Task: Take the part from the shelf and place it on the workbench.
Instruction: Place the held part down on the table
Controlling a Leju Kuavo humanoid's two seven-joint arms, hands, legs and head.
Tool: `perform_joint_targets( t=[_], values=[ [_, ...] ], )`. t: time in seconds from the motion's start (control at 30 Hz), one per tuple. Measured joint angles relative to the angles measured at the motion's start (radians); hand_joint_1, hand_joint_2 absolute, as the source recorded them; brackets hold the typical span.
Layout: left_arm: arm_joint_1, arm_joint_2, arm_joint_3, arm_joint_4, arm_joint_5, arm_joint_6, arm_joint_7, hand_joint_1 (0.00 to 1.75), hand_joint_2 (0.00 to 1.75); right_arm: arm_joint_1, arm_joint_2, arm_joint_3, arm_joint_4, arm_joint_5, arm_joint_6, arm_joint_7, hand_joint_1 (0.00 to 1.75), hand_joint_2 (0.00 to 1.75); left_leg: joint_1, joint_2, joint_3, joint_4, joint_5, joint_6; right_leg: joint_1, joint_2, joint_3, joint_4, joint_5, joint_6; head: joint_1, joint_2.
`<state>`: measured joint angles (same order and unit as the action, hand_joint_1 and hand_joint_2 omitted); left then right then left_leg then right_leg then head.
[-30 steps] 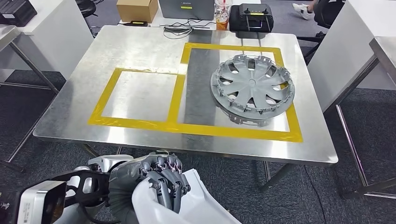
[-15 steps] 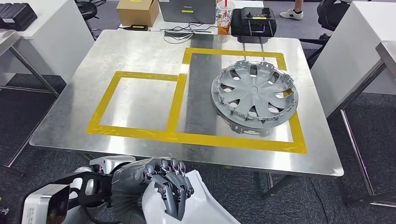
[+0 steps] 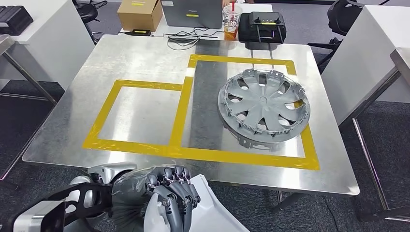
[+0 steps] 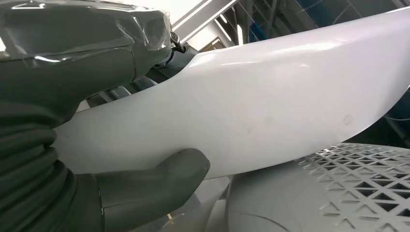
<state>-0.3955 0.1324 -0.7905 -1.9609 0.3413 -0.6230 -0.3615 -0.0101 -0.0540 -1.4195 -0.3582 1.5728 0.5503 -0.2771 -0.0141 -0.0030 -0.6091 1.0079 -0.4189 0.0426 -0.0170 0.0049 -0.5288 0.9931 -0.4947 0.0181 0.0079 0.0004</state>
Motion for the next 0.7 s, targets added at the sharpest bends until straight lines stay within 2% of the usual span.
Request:
perform_joint_targets(
  t=[0.07,0.1,0.17,0.2,0.23,0.27,0.3,0.33,0.37,0.4,0.43,0.5,0.57,0.6,0.63,0.7],
  values=[
    [-0.004,0.002,-0.002,-0.005,-0.006,0.018,0.010,1.75,1.75,-0.002,0.000,0.001,0.002,0.000,-0.004,0.000,0.00,0.00,0.004,0.000,0.018,-0.024,0.005,0.007,0.001,-0.002,-0.003,0.015,-0.012,0.005,0.001,0.000],
    [-0.008,0.003,-0.004,-0.006,-0.015,0.034,0.017,1.75,1.75,-0.003,0.000,0.001,0.002,0.000,-0.005,0.000,0.00,0.00,0.006,0.001,0.029,-0.036,0.007,0.010,0.001,-0.002,-0.021,0.052,-0.027,0.004,0.002,0.000],
    [-0.022,0.006,-0.007,0.002,-0.049,0.078,0.038,1.75,1.75,-0.003,-0.001,0.002,0.002,0.000,-0.005,-0.002,0.00,0.00,0.006,0.001,0.036,-0.042,0.005,0.016,-0.001,-0.002,-0.095,0.182,-0.072,0.000,0.003,0.000],
    [-0.033,0.009,-0.005,0.015,-0.069,0.102,0.048,1.75,1.75,-0.003,-0.002,0.004,0.004,0.000,-0.006,-0.004,0.00,0.00,0.005,0.000,0.036,-0.042,0.003,0.018,-0.001,-0.002,-0.136,0.246,-0.088,0.002,0.003,0.000],
    [-0.048,0.013,0.000,0.037,-0.086,0.123,0.056,1.75,1.75,-0.003,-0.003,0.008,0.006,0.000,-0.008,-0.005,0.00,0.00,0.004,-0.002,0.036,-0.041,0.001,0.018,-0.003,-0.002,-0.164,0.281,-0.090,0.007,0.002,0.000],
    [-0.070,0.017,0.011,0.070,-0.104,0.137,0.060,1.75,1.75,-0.003,-0.005,0.014,0.011,0.000,-0.012,-0.008,0.00,0.00,0.005,-0.003,0.037,-0.039,-0.001,0.016,-0.004,-0.003,-0.172,0.275,-0.074,0.017,0.003,0.000],
    [-0.094,0.021,0.028,0.109,-0.126,0.144,0.061,1.75,1.75,-0.004,-0.009,0.020,0.018,0.000,-0.018,-0.010,0.00,0.00,0.005,-0.005,0.038,-0.035,-0.004,0.013,-0.007,-0.003,-0.158,0.226,-0.042,0.029,0.003,0.000],
    [-0.119,0.025,0.048,0.151,-0.153,0.147,0.059,1.75,1.75,-0.006,-0.014,0.025,0.026,0.000,-0.025,-0.012,0.00,0.00,0.006,-0.006,0.038,-0.029,-0.009,0.009,-0.011,-0.004,-0.130,0.150,-0.004,0.040,0.003,0.000],
    [-0.141,0.028,0.068,0.192,-0.187,0.149,0.057,1.75,1.75,-0.008,-0.018,0.029,0.034,0.000,-0.031,-0.015,0.00,0.00,0.004,-0.007,0.037,-0.022,-0.015,0.003,-0.011,-0.005,-0.101,0.083,0.027,0.044,0.004,0.000],
    [-0.159,0.031,0.086,0.229,-0.230,0.155,0.054,1.75,1.75,-0.009,-0.022,0.031,0.041,-0.001,-0.035,-0.016,0.00,0.00,0.002,-0.007,0.035,-0.015,-0.021,-0.003,-0.012,-0.005,-0.079,0.036,0.046,0.040,0.003,0.000],
    [-0.172,0.034,0.102,0.264,-0.281,0.167,0.051,1.75,1.75,-0.009,-0.025,0.033,0.048,-0.001,-0.038,-0.016,0.00,0.00,0.001,-0.006,0.034,-0.010,-0.025,-0.007,-0.010,-0.005,-0.069,0.014,0.054,0.031,0.003,0.000],
    [-0.187,0.039,0.126,0.326,-0.398,0.204,0.046,1.75,1.75,-0.008,-0.028,0.036,0.058,-0.002,-0.042,-0.016,0.00,0.00,0.001,-0.004,0.034,-0.007,-0.030,-0.015,-0.008,-0.002,-0.068,0.013,0.055,0.010,0.002,0.000],
    [-0.192,0.045,0.146,0.375,-0.478,0.236,0.041,1.75,1.75,-0.006,-0.027,0.037,0.064,-0.002,-0.045,-0.016,0.00,0.00,0.005,-0.003,0.025,0.011,-0.044,-0.025,-0.011,0.000,-0.065,0.011,0.054,-0.002,0.001,0.000],
    [-0.194,0.047,0.154,0.394,-0.498,0.245,0.040,1.75,1.75,-0.005,-0.026,0.038,0.066,-0.002,-0.045,-0.016,0.00,0.00,0.008,-0.002,0.008,0.046,-0.064,-0.032,-0.013,0.001,-0.063,0.010,0.054,-0.007,0.000,0.000],
    [-0.196,0.049,0.162,0.412,-0.514,0.253,0.039,1.75,1.75,-0.005,-0.026,0.038,0.066,-0.002,-0.045,-0.016,0.00,0.00,0.011,-0.002,-0.021,0.104,-0.092,-0.038,-0.014,0.001,-0.061,0.010,0.052,-0.011,-0.002,0.000],
    [-0.196,0.053,0.171,0.443,-0.571,0.278,0.043,1.75,1.75,-0.005,-0.025,0.038,0.067,-0.002,-0.045,-0.015,0.00,0.00,0.016,-0.002,-0.096,0.247,-0.147,-0.047,-0.013,0.001,-0.059,0.011,0.050,-0.016,-0.002,0.000]
  ],
)
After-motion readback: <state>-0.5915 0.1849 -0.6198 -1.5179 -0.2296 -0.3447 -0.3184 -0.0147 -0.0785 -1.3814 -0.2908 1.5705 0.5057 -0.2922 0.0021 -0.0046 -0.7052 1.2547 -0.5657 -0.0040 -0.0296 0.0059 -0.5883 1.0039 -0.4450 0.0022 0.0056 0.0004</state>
